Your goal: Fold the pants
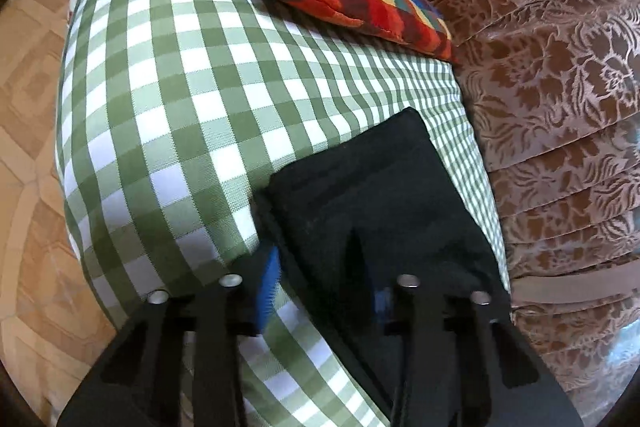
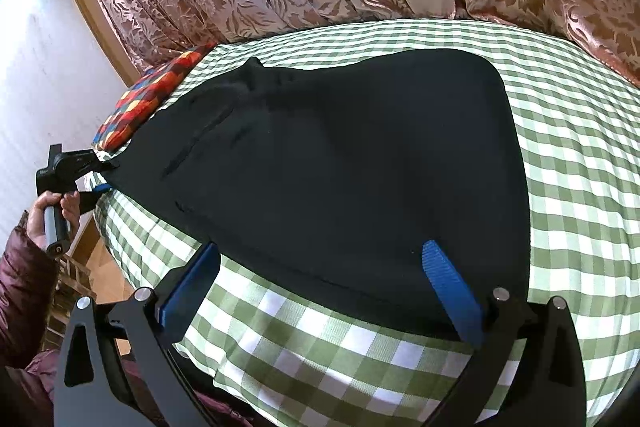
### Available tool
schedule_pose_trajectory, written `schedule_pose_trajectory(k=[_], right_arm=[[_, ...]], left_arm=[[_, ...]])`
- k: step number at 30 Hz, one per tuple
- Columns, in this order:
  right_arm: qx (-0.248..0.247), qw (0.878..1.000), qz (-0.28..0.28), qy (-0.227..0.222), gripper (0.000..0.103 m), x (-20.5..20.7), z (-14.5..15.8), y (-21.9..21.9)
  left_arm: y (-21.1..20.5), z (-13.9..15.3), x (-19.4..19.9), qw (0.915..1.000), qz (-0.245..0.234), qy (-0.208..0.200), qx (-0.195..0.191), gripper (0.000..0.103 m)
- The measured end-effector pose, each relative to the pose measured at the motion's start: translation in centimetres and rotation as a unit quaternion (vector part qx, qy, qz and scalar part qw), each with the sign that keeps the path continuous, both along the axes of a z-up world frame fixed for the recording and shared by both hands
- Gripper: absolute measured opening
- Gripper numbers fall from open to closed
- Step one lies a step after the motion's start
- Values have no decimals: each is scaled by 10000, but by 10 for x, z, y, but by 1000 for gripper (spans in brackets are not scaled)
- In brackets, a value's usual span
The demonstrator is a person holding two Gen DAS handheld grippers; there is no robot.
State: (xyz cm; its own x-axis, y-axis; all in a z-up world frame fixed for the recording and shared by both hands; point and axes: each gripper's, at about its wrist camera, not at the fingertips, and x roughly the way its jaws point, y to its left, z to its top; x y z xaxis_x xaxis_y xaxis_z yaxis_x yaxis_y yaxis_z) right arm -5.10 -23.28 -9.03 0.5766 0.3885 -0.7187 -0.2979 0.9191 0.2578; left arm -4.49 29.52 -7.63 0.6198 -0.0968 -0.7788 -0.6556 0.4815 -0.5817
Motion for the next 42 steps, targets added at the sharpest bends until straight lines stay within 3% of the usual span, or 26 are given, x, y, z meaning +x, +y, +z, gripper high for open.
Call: schedule_pose_trajectory(k=[1,2,4,6,9,11,15,19,22,25,26,27,28,30,32,33,35,36,37,39,40,42], right_arm=[[-42,10000,1,-14,101,-1,2,1],[-108,9999,-3,-51,101,-2,4,2],[-232,9995,-66,-221,100,-8,14,5],[-244,9987,-102,-445,100,-13,25,6],[-69,9982,-31,-596,100,-11,43,10],[464,9976,113,-507,100,-2,54,12],[1321,9892,631,-107,100,28,66,37],[2063,9702,1214,391,100,62,71,76],[2493,9535,1488,809,100,92,69,111],[2467,9532,1395,1058,99,117,63,134],[2370,9570,1293,1065,88,122,61,138],[2320,9582,1283,1073,59,127,59,142],[2273,9580,1366,1092,50,131,57,147],[1916,9674,1286,1041,25,133,56,154],[1774,9704,1382,878,24,130,60,156],[1723,9712,1428,817,24,129,62,156],[1681,9721,1463,735,24,127,66,153],[1656,9725,1483,689,23,128,69,151],[1637,9729,1492,659,23,127,71,151],[1586,9737,1534,572,23,126,79,150],[1584,9736,1564,506,23,124,85,148],[1581,9727,1653,396,23,120,96,145]], left_arm=[[-2,2,1,10000,-2,-11,61,17],[-5,7,2,9998,-60,-131,124,14],[-16,24,5,9975,-287,-489,425,13],[-34,46,8,9900,-731,-986,691,12],[-81,83,15,9630,-1709,-1732,1161,12],[-111,95,18,9457,-2230,-2016,1238,12],[-166,105,19,9119,-3067,-2287,1486,12],[-215,108,15,8789,-3720,-2416,1756,12],[-235,106,14,8646,-3985,-2456,1826,12],[-253,105,13,8510,-4240,-2500,1832,12],[-256,105,12,8471,-4296,-2511,1864,12],[-259,105,10,8442,-4337,-2520,1888,12],[-262,104,10,8416,-4388,-2507,1909,12],[-264,102,10,8408,-4468,-2395,1898,15],[-255,103,6,8360,-4612,-2492,1625,35],[-247,106,2,8329,-4639,-2657,1429,56],[-223,112,-11,8342,-4479,-3027,1089,69],[-208,112,-14,8389,-4377,-3120,859,69],[-190,111,-15,8494,-4199,-3122,683,69],[-169,107,-16,8700,-3854,-2998,682,69],[-155,102,-14,8844,-3628,-2851,707,69],[-136,92,-12,9029,-3296,-2709,530,69]])
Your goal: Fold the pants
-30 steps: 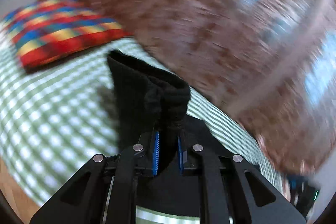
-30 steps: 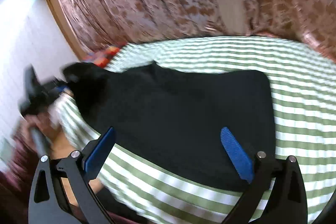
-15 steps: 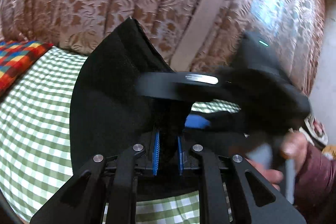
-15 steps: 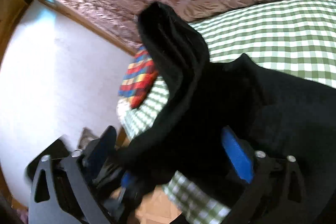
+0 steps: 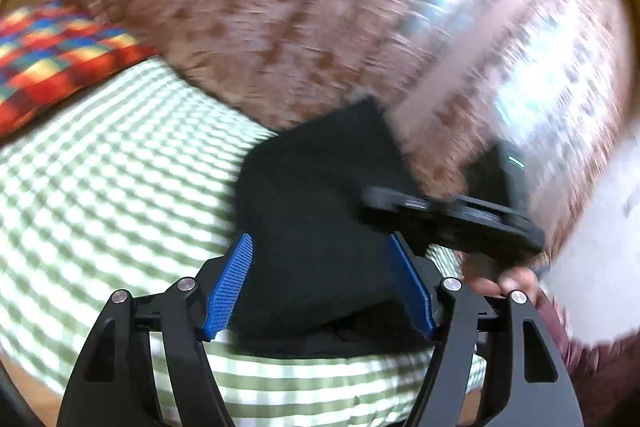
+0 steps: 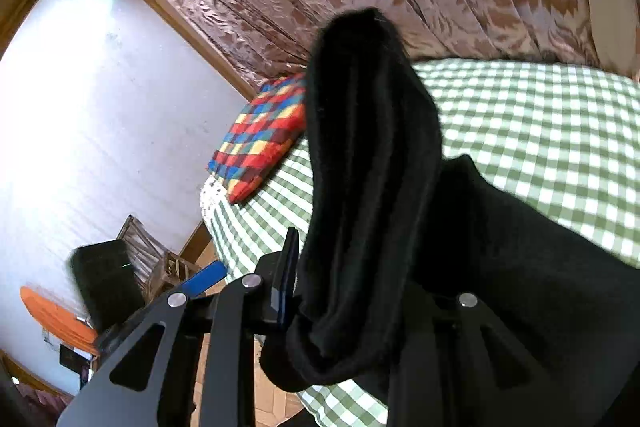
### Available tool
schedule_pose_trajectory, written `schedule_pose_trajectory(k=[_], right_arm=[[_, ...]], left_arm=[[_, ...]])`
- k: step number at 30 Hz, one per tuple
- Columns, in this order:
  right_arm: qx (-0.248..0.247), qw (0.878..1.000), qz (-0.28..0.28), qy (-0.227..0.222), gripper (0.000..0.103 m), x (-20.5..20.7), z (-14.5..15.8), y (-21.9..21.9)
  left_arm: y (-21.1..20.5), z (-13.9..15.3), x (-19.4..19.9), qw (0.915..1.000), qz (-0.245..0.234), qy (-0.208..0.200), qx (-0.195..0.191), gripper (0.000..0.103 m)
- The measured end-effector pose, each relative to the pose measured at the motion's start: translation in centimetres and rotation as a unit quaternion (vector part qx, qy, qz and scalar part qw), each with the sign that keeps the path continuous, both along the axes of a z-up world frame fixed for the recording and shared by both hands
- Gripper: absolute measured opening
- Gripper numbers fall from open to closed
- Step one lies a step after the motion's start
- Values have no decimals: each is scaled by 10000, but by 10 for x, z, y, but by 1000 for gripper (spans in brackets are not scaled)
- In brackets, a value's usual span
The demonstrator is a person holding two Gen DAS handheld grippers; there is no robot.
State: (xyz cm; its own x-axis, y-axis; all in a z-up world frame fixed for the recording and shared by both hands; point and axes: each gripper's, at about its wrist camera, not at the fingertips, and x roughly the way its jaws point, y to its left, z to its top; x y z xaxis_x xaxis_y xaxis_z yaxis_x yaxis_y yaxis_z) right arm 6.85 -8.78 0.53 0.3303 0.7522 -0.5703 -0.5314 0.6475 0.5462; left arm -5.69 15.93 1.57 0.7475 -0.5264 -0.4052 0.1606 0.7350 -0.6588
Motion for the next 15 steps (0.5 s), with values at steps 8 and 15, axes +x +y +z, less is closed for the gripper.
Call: schedule_pose_trajectory(k=[8,15], right_arm=[[121,9987,-136,-471,23,-34,39,-63],[-396,9963,-605,-462,23,-57,16,-151]], left_arm=[[-8,-17,26,9990,44,416,-133,69],[-87,-30,50,9915,-1147,620,-11,69]])
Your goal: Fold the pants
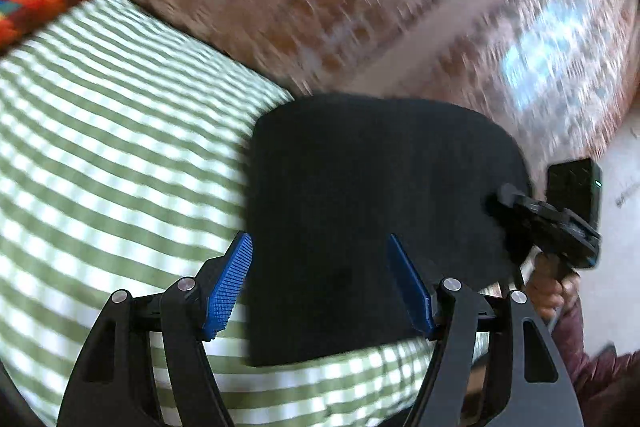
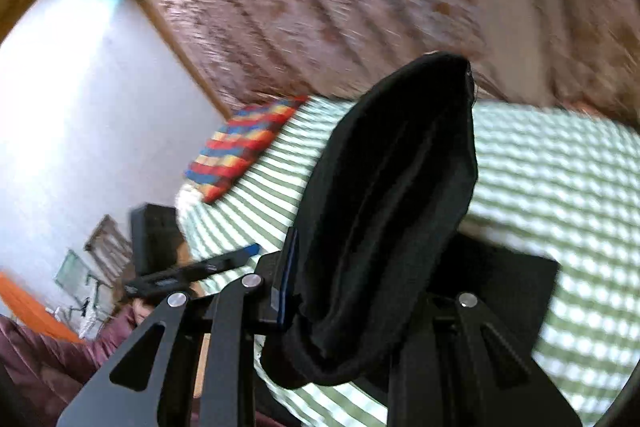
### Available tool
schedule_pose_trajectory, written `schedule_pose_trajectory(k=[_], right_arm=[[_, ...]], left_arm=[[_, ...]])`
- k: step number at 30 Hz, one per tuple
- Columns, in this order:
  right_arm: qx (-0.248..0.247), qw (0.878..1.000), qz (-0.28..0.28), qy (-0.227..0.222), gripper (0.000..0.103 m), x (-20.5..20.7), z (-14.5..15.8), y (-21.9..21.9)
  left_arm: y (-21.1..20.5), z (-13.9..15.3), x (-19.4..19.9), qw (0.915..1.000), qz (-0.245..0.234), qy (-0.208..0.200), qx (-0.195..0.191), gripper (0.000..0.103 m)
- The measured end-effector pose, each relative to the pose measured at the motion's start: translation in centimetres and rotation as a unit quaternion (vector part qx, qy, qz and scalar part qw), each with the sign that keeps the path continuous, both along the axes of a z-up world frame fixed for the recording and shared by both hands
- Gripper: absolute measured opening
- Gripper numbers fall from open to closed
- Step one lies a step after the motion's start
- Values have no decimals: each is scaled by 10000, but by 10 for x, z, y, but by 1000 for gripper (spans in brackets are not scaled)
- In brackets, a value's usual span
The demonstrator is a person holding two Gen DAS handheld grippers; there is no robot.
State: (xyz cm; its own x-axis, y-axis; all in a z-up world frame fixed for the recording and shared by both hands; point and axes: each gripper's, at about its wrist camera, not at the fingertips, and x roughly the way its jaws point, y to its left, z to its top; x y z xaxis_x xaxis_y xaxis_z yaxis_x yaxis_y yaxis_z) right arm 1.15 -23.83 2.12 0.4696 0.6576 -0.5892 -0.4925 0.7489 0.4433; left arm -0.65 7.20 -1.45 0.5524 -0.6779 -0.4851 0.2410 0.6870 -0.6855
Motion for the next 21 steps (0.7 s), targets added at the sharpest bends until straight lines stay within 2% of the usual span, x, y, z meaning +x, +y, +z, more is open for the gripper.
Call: schedule_pose_trajectory(k=[3,5,7,9,12,18,21], right_arm=[[-210,9978,-406,470,23,0,-44,-35],[-228,9942,-669,805,23,0,-72,-54],[-80,9911,-814,1052,26,-2,-95,-68],[412,9881,-931,1150,31,-6,-109,-82],[930,9836,-1033,1150,45,-13,-111,-94],[954,9744,-1765,1014,43,-46,-94,-127],[1083,9706,-1940,924,40,-67,-81,-138]], left_arm=[[-41,-9,0,9968,-719,102,333,69],[-55,-11,-1,9948,-910,109,444,69],[-65,-9,-5,9927,-1048,30,596,69],[-70,-7,-7,9910,-1092,-15,778,69],[-71,-8,-8,9889,-1113,-4,984,69],[-69,-8,-10,9892,-1103,-40,966,69],[-66,-3,-10,9907,-1081,-64,827,69]])
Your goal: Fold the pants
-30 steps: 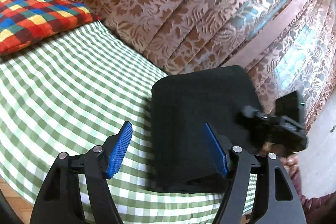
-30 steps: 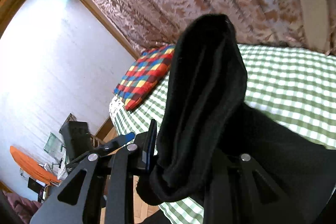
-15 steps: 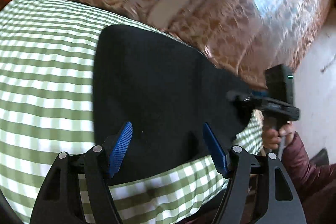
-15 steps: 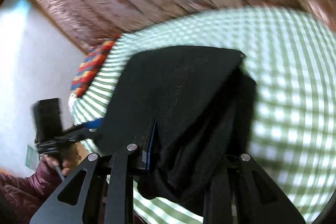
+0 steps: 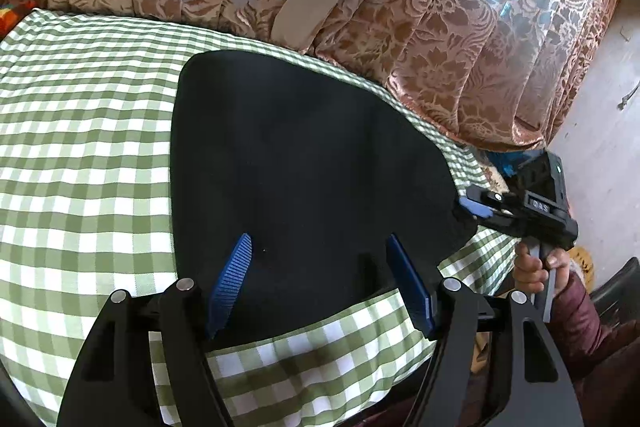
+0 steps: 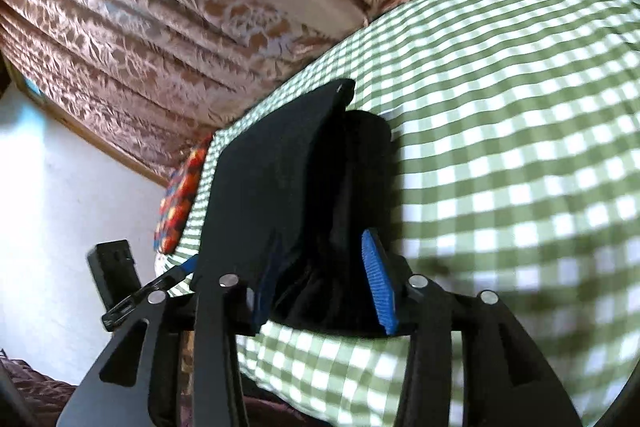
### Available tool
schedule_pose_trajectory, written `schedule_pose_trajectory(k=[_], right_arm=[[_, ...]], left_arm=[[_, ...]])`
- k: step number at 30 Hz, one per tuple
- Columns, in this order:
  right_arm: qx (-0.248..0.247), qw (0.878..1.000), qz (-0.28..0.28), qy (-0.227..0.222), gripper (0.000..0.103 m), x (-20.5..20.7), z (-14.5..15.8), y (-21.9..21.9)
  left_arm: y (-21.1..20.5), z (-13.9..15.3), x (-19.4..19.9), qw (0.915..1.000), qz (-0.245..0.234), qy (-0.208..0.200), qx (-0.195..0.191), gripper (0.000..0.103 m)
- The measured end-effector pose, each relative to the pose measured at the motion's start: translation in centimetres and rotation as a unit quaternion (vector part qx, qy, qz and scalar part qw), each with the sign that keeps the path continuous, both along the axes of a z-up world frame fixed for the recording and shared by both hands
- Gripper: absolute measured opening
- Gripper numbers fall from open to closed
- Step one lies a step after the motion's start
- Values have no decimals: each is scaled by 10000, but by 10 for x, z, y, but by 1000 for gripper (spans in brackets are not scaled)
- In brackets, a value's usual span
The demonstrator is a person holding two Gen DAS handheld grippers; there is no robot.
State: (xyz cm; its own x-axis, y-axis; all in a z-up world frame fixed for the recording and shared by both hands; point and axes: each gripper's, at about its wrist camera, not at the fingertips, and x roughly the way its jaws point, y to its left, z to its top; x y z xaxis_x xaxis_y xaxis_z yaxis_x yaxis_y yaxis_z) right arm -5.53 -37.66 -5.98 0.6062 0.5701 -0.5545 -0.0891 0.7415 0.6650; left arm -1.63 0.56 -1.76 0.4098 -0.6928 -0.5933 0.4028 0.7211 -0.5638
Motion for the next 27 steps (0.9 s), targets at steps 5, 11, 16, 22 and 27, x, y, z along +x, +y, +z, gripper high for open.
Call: schedule_pose_trajectory(k=[5,11,16,22,27], right_arm=[[-13,10000,85,-47,56,-8,9,6],[-117,9999,-90,24,75,47,0,12],[-96,9995,-118,284,65,121,-13,22],[-485,9944,351,-872,9,103,36,41],[-1136,9909,17,-718,6,88,25,32]], left_arm=[[0,10,-1,9996,-118,-125,-216,69],[-12,9,-3,9995,-240,-187,5,69],[-10,11,-4,9996,-175,-206,-63,69],[-21,7,-6,9990,-377,-244,87,69],[-28,-8,-5,9986,-519,-73,116,69]])
